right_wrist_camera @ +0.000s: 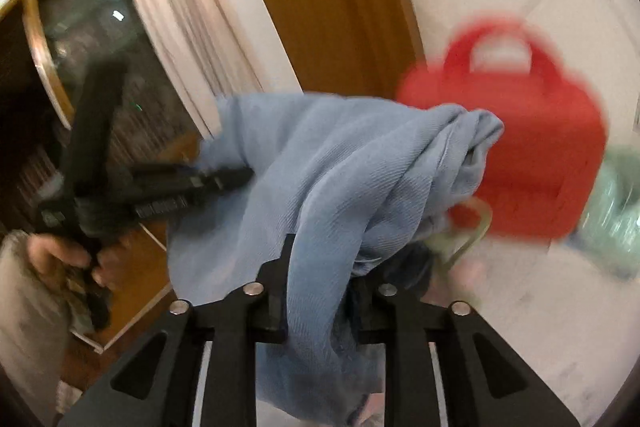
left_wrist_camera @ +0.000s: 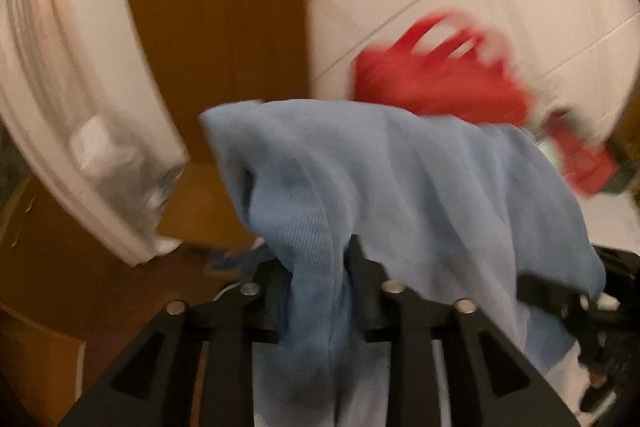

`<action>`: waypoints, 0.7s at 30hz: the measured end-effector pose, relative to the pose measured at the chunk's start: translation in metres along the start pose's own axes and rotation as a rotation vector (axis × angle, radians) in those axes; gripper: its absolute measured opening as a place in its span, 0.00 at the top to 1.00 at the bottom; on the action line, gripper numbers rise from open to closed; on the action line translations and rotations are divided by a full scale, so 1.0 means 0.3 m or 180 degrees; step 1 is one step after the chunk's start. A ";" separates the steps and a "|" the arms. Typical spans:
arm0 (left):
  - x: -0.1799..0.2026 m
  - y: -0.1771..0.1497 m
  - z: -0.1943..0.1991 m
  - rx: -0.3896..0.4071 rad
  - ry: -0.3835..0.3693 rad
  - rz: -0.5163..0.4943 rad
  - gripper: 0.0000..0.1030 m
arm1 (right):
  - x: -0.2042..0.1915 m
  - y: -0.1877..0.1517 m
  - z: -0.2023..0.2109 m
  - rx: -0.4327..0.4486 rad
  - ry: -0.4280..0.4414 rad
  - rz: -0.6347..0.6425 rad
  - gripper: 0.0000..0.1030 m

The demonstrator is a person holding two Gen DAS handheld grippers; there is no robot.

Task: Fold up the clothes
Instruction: 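Carry the bundle with both tools toward the stack of folded clothes, then lower the bundle onto the pink folded shirt and open both tools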

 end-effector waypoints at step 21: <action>0.134 -0.245 0.141 0.0245 -0.0041 0.0173 0.26 | 0.094 -0.224 0.049 -0.0284 -0.0512 -0.0187 0.00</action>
Point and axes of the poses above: each gripper's, at about its wrist camera, not at the fingertips, and z roughly against the way its jaws point, x to its right, y to its top, the point moved 5 cm from there along -z, roughly the way its jaws point, and after that the axes turned 8 degrees about -y, right-handed, at the moved point
